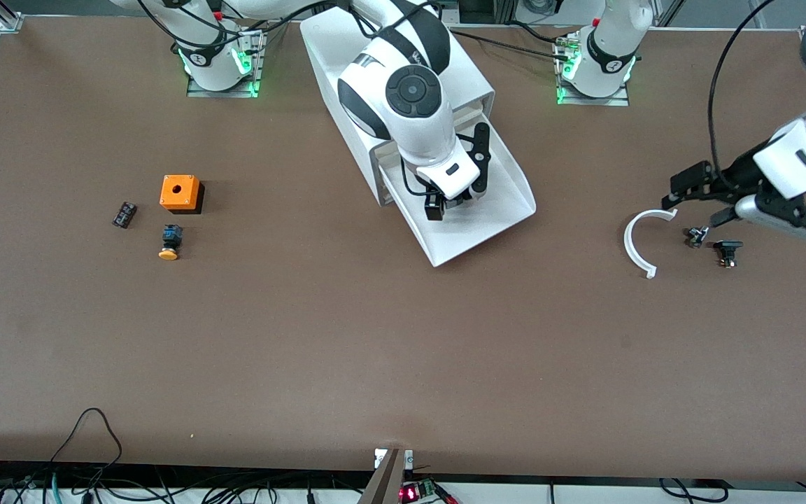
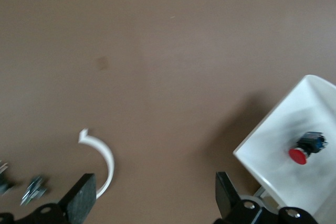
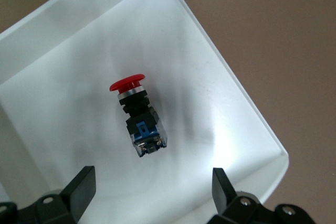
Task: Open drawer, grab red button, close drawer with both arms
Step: 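Lower the right gripper into the drawer over the red button, then grasp the red button with the right gripper and lift it out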
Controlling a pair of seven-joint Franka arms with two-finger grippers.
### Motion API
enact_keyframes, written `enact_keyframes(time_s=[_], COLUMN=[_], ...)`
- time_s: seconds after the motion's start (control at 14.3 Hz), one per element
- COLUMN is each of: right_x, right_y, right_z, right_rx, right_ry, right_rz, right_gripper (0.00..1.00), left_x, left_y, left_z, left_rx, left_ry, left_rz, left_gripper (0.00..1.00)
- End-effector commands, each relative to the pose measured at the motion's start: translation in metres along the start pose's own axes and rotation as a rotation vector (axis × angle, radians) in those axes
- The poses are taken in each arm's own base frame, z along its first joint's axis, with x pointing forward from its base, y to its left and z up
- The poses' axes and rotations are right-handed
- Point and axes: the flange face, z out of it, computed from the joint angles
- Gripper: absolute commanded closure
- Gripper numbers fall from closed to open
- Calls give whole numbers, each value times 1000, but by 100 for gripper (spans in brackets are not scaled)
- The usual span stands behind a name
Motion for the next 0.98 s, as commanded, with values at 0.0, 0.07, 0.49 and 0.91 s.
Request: enact_keyframes(time_s=[0.0, 0.07, 0.49, 0.91], right_x=[5, 5, 21, 21], right_y=[4, 6, -13, -15], right_z=[2, 10, 43, 53], right_rx=[-11, -7, -6, -6], right_ry=[6, 3, -16, -35], right_rz=[-54, -66, -103, -113], right_gripper=[2, 2, 4, 7], left_x=[-1, -6, -13, -14], left_y=[29, 31, 3, -9], left_z=[-19, -25, -38, -38], left_rx=[157, 176, 186, 185], left_ry=[-53, -57, -64, -65], left_rz=[-131, -174, -314, -340], left_gripper=[0, 0, 0, 0])
